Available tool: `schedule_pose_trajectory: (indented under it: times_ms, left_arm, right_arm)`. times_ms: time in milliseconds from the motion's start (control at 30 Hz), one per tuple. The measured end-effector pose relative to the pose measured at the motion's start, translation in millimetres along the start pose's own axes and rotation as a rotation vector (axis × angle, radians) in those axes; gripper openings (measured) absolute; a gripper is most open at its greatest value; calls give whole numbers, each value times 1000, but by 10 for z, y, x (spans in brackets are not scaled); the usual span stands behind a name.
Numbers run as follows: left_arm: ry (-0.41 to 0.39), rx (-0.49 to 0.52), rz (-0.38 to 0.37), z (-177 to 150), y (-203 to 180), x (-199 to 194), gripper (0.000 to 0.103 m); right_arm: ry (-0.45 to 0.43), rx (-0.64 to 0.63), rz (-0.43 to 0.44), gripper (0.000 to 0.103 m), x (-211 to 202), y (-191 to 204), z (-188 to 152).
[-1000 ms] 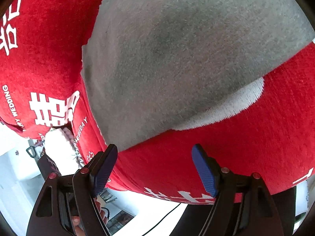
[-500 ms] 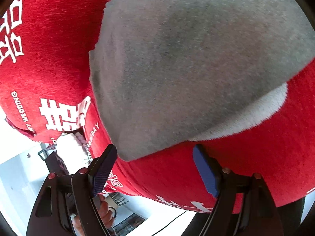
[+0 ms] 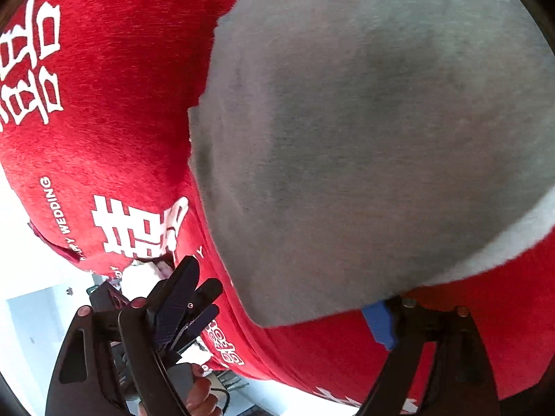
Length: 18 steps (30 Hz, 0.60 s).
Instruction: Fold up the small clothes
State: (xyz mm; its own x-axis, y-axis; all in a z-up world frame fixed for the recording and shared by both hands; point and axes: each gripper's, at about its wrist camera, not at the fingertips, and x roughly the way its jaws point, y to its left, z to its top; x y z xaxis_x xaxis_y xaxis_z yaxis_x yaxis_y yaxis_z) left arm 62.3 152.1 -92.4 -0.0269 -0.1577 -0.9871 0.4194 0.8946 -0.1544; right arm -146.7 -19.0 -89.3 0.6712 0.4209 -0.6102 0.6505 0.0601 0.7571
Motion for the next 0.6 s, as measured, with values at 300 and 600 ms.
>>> schedule_pose_trajectory:
  times_ms: [300,600]
  left_arm:
    - [7,-33,-146,144,91,65,102]
    - [72,-94,-485,330,-57,167,102]
  right_arm:
    - [22,72,51,87,121,16,-8]
    - [47,10,146,8,-113,235,163]
